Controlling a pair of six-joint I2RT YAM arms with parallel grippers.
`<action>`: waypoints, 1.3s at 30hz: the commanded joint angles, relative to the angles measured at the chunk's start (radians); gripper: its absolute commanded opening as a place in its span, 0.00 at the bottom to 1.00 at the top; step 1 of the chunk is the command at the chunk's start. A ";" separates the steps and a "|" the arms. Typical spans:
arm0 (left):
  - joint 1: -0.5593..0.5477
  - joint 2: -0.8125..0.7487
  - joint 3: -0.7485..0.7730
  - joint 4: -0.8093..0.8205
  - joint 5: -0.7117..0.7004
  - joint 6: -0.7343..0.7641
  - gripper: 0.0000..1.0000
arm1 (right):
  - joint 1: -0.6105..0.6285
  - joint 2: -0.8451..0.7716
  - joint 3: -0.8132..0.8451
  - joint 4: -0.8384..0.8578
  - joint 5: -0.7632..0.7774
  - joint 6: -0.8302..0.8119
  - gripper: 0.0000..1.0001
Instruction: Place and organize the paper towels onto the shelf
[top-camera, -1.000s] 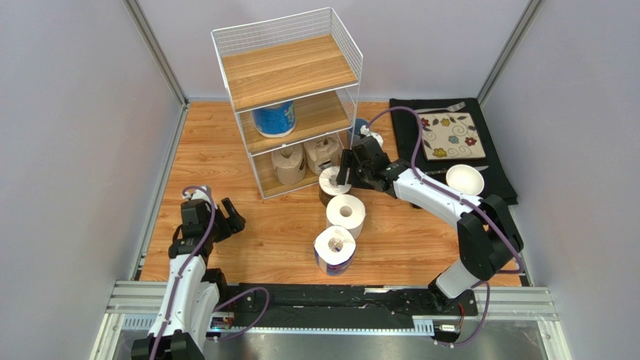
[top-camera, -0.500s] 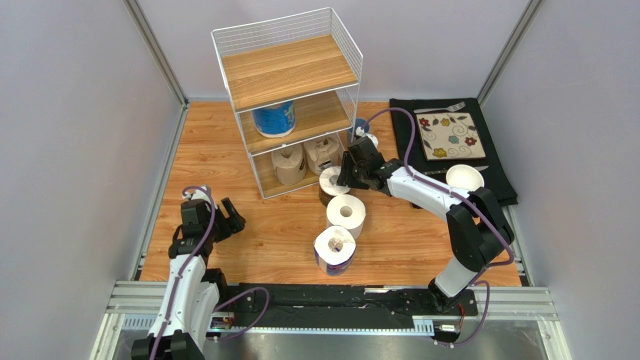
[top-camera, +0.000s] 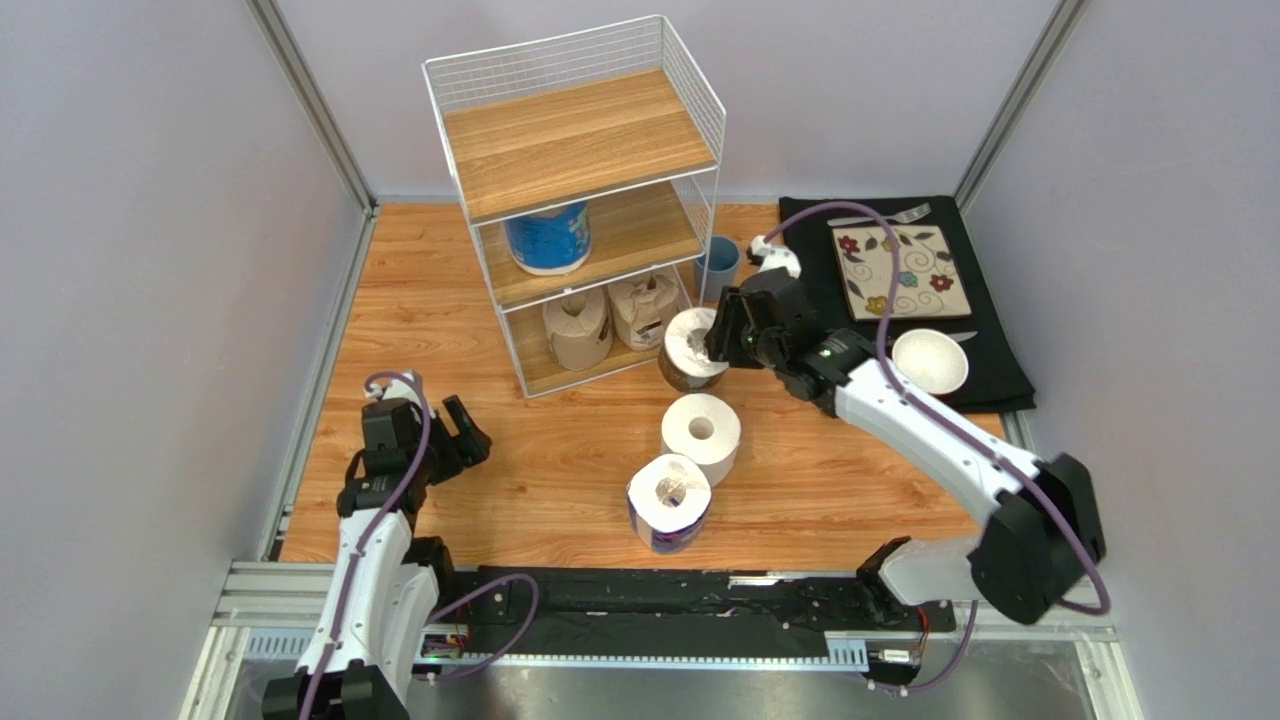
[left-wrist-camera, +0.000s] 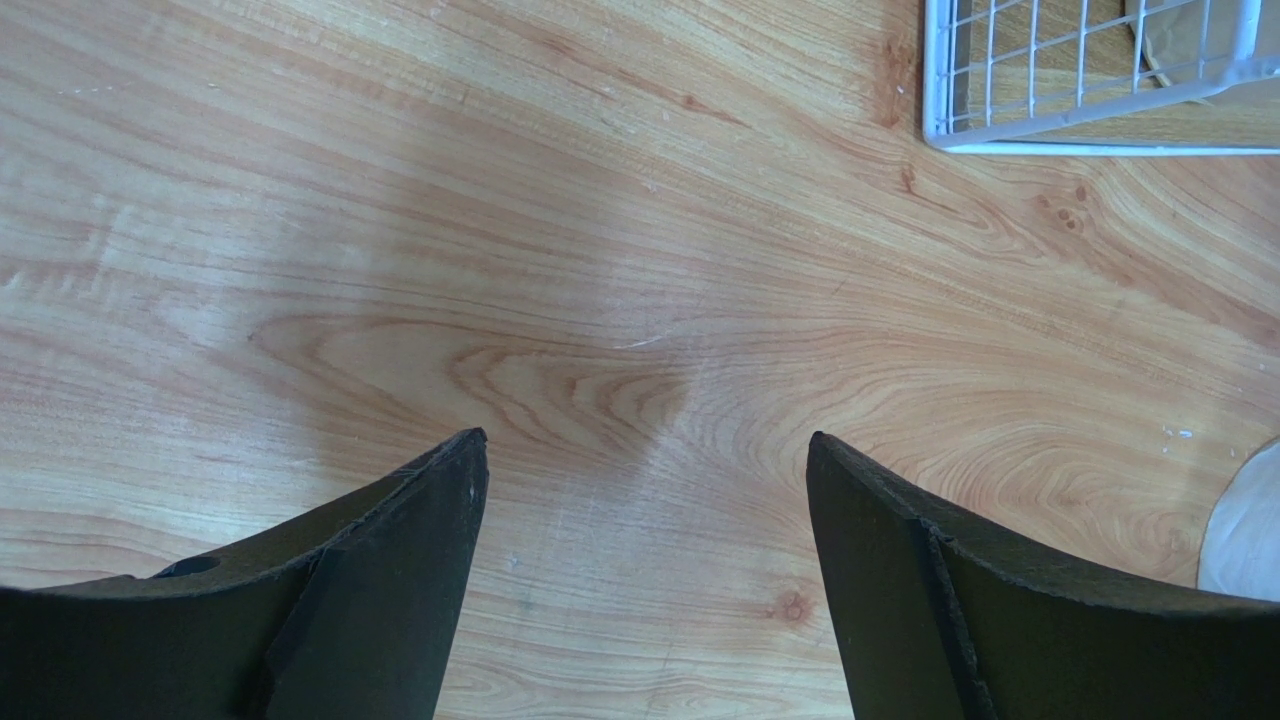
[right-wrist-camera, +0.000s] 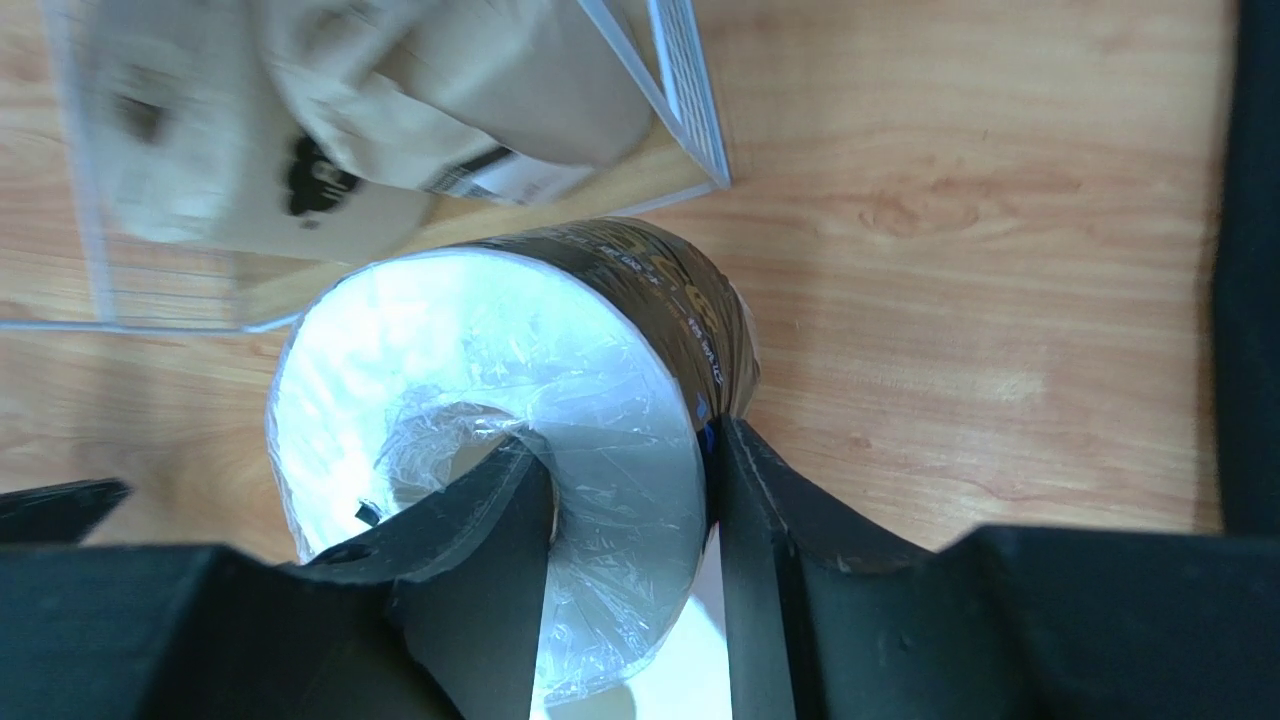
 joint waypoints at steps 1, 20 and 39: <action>0.006 -0.011 -0.002 0.018 0.017 -0.001 0.86 | 0.000 -0.154 0.056 0.023 0.014 -0.067 0.40; 0.006 -0.020 -0.002 0.016 0.009 -0.006 0.86 | 0.009 -0.193 0.263 0.141 -0.044 -0.038 0.38; 0.006 -0.023 -0.006 0.018 0.012 -0.007 0.86 | 0.009 0.004 0.453 0.233 -0.051 -0.038 0.36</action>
